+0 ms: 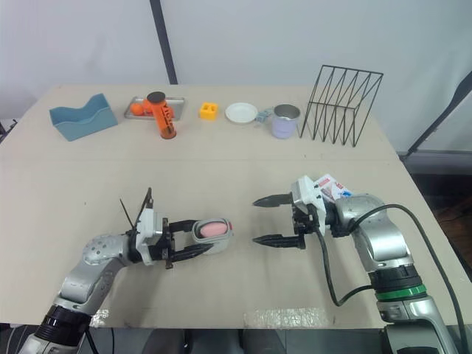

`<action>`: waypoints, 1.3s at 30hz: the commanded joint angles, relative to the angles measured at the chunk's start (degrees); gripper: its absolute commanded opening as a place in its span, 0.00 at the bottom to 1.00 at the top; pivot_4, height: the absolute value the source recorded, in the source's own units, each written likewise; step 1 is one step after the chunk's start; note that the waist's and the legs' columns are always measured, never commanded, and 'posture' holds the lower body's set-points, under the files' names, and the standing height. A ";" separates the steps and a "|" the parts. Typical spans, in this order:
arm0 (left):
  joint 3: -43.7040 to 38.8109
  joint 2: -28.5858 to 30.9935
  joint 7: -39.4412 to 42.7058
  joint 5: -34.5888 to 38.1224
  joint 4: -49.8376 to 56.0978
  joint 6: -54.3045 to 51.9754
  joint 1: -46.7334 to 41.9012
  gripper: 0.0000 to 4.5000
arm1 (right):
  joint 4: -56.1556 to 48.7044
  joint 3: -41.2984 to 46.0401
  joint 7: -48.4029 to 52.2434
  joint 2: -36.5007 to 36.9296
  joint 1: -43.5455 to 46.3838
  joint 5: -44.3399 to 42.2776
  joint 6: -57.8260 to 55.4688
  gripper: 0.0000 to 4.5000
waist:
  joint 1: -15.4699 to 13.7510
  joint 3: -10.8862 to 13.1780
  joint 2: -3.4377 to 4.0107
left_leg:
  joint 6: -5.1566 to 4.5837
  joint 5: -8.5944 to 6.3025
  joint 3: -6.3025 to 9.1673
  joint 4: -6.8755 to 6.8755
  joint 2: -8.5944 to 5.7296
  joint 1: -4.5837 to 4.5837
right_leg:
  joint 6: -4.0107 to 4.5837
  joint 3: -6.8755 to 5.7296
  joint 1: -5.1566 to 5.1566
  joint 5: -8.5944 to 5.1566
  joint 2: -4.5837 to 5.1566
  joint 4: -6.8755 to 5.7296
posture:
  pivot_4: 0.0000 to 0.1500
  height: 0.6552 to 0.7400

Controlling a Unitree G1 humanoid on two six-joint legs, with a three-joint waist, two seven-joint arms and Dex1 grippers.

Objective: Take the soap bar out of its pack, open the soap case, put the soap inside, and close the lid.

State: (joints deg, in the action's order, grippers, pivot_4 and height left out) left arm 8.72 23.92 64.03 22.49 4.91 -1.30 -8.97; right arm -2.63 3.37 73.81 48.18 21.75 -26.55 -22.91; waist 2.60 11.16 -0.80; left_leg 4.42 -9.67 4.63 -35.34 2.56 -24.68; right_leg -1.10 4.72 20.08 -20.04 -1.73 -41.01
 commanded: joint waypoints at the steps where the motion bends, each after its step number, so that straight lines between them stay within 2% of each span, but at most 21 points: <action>1: -1.28 0.04 -0.25 0.48 0.16 1.52 -0.97 0.45 | -9.94 8.41 -12.17 6.99 -5.71 1.32 -16.35 0.98 | -0.04 0.00 0.00 | 0.00 0.00 0.01 0.00 0.00 -0.01 | -0.01 0.00 0.00 -0.01 0.00 0.01 | 1.00 1.00; 7: -1.03 0.00 0.51 1.13 -0.11 1.09 -1.65 0.45 | -18.01 9.18 -20.20 9.62 -6.80 -0.82 -33.94 0.98 | 0.04 -0.01 0.02 | 0.00 0.00 -0.05 0.02 0.01 0.03 | -0.03 0.09 0.00 -0.02 -0.03 -0.01 | 1.00 1.00; 14: -0.46 -0.24 1.06 1.31 -0.46 0.49 -2.22 0.45 | -20.39 8.09 -27.60 6.57 -4.45 -3.17 -46.92 0.98 | 0.02 -0.01 0.01 | -0.02 -0.01 -0.07 0.02 -0.02 -0.01 | -0.14 0.13 0.02 -0.08 -0.02 0.04 | 1.00 1.00; 21: -0.15 -0.40 0.86 1.46 0.31 -0.18 -1.95 0.45 | -19.32 6.32 -31.15 4.29 -2.47 -3.54 -50.73 0.98 | 0.03 -0.01 0.02 | -0.04 -0.02 -0.09 0.02 -0.02 -0.03 | -0.30 0.15 0.06 -0.17 -0.03 0.04 | 1.00 1.00; 39: 0.36 -0.66 0.32 1.28 1.07 -0.78 -1.73 0.45 | -14.51 0.39 -33.80 3.86 -1.65 -1.70 -48.05 0.98 | 0.04 -0.01 0.02 | -0.05 -0.03 -0.09 0.02 -0.03 -0.06 | -0.30 0.15 0.08 -0.17 -0.02 0.05 | 1.00 1.00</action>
State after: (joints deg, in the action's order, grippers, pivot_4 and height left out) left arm 9.10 23.33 64.11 22.95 3.62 -2.53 -10.61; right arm -17.05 3.87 40.51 52.14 19.11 -28.40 -71.91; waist 2.63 11.15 -0.79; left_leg 4.37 -9.70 4.53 -35.32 2.54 -24.74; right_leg -1.40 4.88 20.17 -20.22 -1.75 -40.97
